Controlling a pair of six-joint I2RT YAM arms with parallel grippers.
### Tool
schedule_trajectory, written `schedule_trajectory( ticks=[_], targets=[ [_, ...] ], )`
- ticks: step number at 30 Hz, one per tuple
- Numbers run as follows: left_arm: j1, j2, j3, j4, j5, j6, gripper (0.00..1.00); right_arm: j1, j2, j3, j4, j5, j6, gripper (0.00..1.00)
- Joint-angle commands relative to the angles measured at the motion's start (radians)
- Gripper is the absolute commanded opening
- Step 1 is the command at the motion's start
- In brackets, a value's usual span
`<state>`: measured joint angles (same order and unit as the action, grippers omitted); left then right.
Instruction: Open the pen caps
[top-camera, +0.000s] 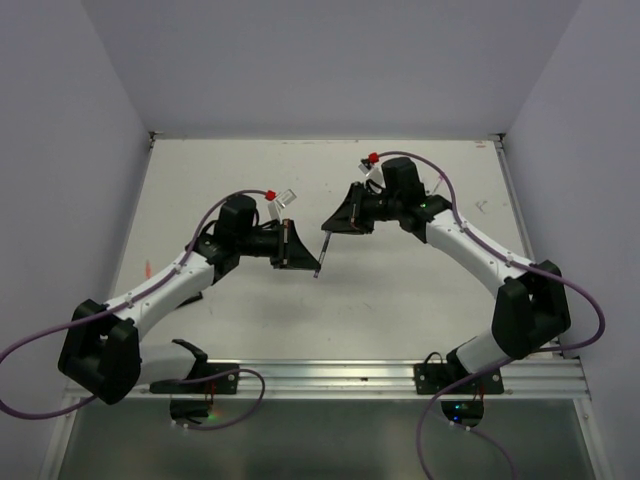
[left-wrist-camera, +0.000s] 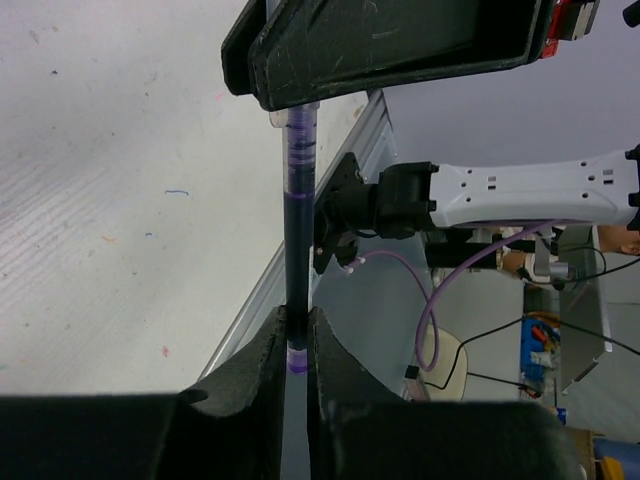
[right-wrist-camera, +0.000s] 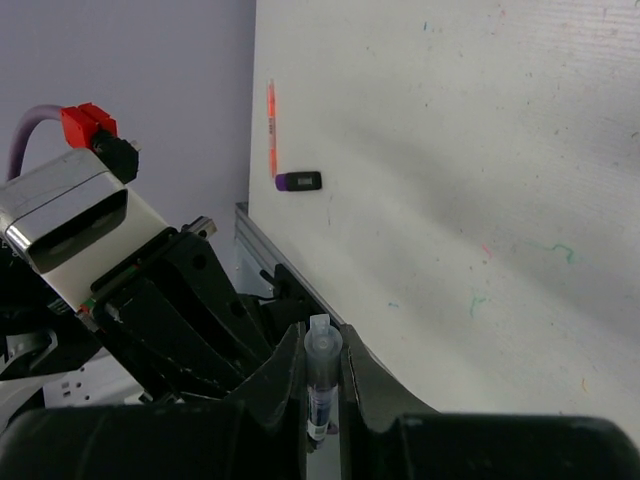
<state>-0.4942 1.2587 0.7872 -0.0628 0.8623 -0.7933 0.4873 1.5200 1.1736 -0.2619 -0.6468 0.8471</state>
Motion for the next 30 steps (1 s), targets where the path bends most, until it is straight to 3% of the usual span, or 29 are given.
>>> schedule_trajectory(
  ticks=[1, 3, 6, 12, 14, 17, 20, 22, 25, 30],
  targets=[
    [-0.006, 0.014, 0.014, 0.043, 0.038, -0.006, 0.14, 0.011, -0.001, -0.009, 0.030, 0.003, 0.004, 0.00],
    [-0.006, 0.028, 0.023, 0.046, 0.038, -0.010, 0.28, 0.014, -0.006, -0.012, 0.041, -0.005, 0.020, 0.00],
    [-0.006, 0.039, 0.035, 0.090, 0.041, -0.017, 0.37, 0.016, -0.012, -0.014, 0.046, -0.005, 0.029, 0.00],
    [-0.006, 0.051, 0.035, 0.123, 0.053, -0.029, 0.40, 0.031, -0.007, -0.022, 0.062, -0.010, 0.046, 0.00],
    [-0.006, 0.056, 0.032, 0.153, 0.063, -0.047, 0.35, 0.036, -0.007, -0.028, 0.070, -0.008, 0.053, 0.00],
    [-0.007, 0.056, 0.014, 0.226, 0.099, -0.090, 0.00, 0.039, -0.012, -0.040, 0.113, 0.003, 0.075, 0.00],
    [-0.007, 0.047, -0.049, 0.416, 0.177, -0.207, 0.00, 0.037, -0.023, -0.081, 0.222, -0.008, 0.108, 0.00],
    [-0.007, 0.018, -0.095, 0.484, 0.201, -0.271, 0.00, 0.036, -0.023, -0.127, 0.441, -0.042, 0.144, 0.00],
    [-0.007, -0.022, -0.131, 0.605, 0.213, -0.338, 0.00, 0.013, 0.043, -0.115, 0.570, -0.092, 0.171, 0.00],
    [-0.006, -0.062, -0.151, 0.612, 0.233, -0.328, 0.00, -0.036, 0.123, -0.134, 0.944, -0.174, 0.390, 0.00]
  ],
)
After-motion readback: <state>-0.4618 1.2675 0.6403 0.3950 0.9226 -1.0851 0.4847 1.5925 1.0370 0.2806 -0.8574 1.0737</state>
